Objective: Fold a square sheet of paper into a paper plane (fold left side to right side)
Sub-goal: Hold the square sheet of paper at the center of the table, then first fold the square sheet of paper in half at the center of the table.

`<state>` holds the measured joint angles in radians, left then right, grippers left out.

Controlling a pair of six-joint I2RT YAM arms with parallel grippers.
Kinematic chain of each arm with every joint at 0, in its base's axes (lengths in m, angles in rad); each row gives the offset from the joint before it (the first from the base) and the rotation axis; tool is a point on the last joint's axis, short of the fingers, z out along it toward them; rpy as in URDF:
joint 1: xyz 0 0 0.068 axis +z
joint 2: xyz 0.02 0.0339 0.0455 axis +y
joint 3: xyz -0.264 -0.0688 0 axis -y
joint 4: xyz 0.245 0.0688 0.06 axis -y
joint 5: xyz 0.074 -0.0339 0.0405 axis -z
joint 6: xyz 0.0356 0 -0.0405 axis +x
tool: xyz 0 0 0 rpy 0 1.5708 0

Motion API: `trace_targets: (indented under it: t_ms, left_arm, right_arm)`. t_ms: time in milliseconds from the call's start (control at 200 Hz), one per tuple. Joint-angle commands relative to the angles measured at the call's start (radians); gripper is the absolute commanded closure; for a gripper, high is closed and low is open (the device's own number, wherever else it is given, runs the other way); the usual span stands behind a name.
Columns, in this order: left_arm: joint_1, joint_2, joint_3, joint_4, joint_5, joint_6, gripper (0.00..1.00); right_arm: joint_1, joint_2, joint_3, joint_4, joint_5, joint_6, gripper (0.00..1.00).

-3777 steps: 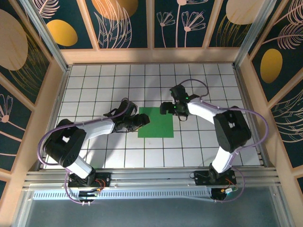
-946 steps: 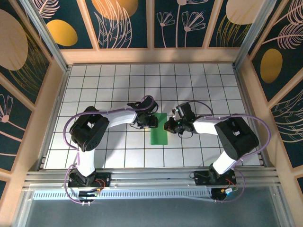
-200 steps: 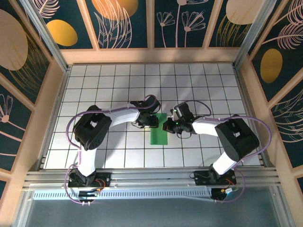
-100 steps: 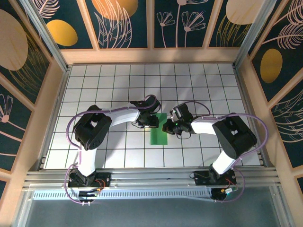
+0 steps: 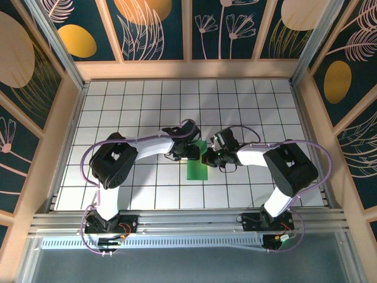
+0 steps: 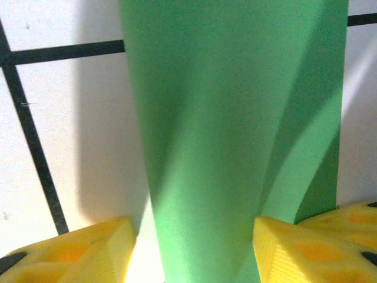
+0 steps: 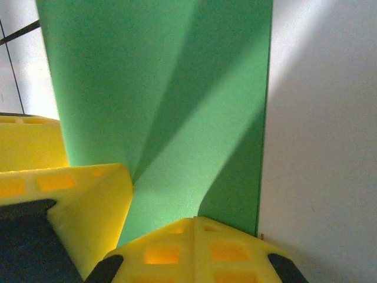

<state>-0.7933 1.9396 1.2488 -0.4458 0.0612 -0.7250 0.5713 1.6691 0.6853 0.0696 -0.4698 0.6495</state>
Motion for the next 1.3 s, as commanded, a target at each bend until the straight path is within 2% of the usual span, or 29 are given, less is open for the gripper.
trace_targets:
  t_ms: [0,105,190,240,420,485,571,856,1296]
  left_arm:
    - [0.022,-0.081,-0.031,-0.055,-0.108,-0.004,0.38]
    - [0.031,-0.179,-0.049,-0.037,-0.147,0.001,0.34]
    - [0.036,-0.249,-0.082,0.030,-0.108,0.017,0.35]
    - [0.038,-0.275,-0.107,0.091,-0.039,0.026,0.41]
    - [0.039,-0.238,-0.168,0.266,0.202,0.018,0.73]
    - [0.039,-0.205,-0.181,0.298,0.242,0.020,0.82]
    - [0.039,-0.168,-0.189,0.308,0.259,0.034,0.89]
    - [0.052,-0.075,-0.226,0.322,0.266,0.040,0.94]
    - [0.126,-0.094,-0.372,0.392,0.295,0.005,0.97]
  right_arm:
    - [0.006,0.058,-0.027,-0.132,0.100,-0.032,1.00]
    - [0.006,0.064,-0.024,-0.130,0.099,-0.033,1.00]
    - [0.006,0.063,-0.022,-0.132,0.100,-0.033,1.00]
    - [0.006,0.062,-0.022,-0.134,0.103,-0.034,1.00]
    - [0.006,0.061,-0.021,-0.139,0.108,-0.036,1.00]
    - [0.007,0.060,-0.021,-0.139,0.109,-0.036,1.00]
    - [0.007,0.062,-0.021,-0.141,0.111,-0.036,1.00]
    - [0.007,0.070,-0.017,-0.152,0.115,-0.040,1.00]
    - [0.007,0.090,-0.016,-0.181,0.140,-0.054,1.00]
